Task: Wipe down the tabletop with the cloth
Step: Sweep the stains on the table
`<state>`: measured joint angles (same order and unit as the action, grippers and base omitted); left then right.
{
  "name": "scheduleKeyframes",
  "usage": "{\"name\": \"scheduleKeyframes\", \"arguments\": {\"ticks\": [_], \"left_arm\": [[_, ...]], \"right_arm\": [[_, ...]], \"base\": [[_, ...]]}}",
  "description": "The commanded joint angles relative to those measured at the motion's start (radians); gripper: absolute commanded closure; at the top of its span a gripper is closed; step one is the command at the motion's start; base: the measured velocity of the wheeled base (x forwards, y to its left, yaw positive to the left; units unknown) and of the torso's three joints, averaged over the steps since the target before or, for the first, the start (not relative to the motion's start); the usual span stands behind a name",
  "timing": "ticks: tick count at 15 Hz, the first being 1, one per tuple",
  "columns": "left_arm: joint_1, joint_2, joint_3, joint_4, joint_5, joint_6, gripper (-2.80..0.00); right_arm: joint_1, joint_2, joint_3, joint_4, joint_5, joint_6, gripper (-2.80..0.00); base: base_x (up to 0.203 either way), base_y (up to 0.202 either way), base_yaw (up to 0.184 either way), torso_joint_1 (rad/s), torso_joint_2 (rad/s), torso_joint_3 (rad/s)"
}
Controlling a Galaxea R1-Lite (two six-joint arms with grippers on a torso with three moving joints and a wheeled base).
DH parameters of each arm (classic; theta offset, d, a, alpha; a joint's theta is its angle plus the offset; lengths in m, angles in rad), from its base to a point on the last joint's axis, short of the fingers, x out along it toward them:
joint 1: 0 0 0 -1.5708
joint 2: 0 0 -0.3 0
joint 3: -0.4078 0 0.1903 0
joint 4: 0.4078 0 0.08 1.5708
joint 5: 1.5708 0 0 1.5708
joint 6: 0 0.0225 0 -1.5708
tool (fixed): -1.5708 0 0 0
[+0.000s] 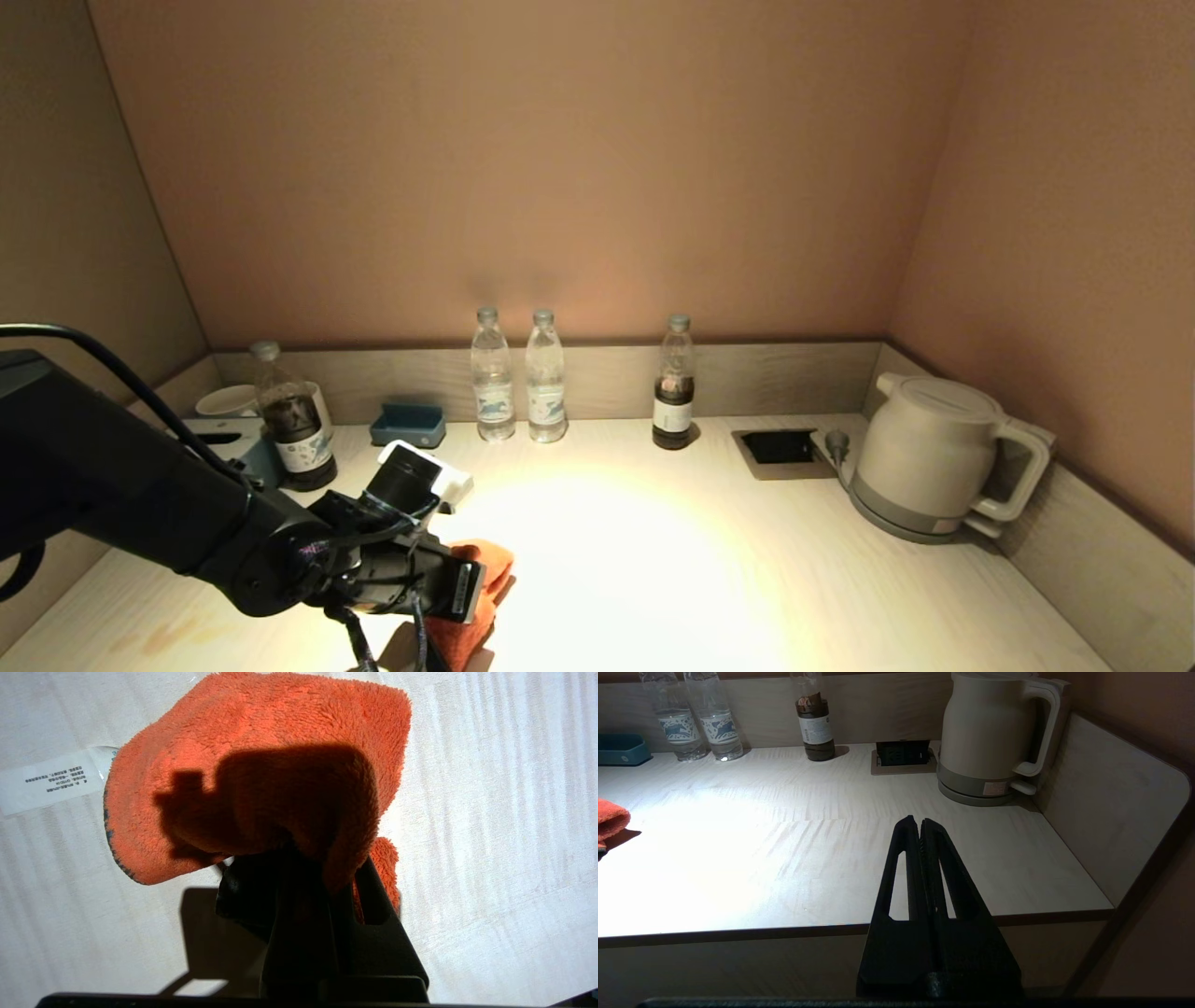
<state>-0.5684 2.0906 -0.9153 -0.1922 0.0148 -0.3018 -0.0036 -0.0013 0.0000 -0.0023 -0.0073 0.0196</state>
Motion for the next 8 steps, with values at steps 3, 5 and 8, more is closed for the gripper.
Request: {"name": "scheduleKeyframes", "arguments": {"ticks": [3,5,8], "left_arm": [[-0.123,0.088,-0.083,-0.003,0.023,-0.002,0.0],[-0.145,0.094,-0.1,-0.01,0.027,0.0,0.0],[-0.183,0.081,-0.112,-0.013,0.027,0.003,0.0]], "right_arm": [[-0.001,0.001,0.0,-0.001,0.0,0.0,0.0],[-0.001,0.001,0.0,-0.001,0.0,-0.001,0.0],[-0.001,0.001,0.0,-0.001,0.0,0.0,0.0]], "base": [[0.0,0.0,0.0,0.0,0.0,0.0],[0.0,0.0,0.0,0.0,0.0,0.0],[0.0,0.0,0.0,0.0,0.0,0.0]]}}
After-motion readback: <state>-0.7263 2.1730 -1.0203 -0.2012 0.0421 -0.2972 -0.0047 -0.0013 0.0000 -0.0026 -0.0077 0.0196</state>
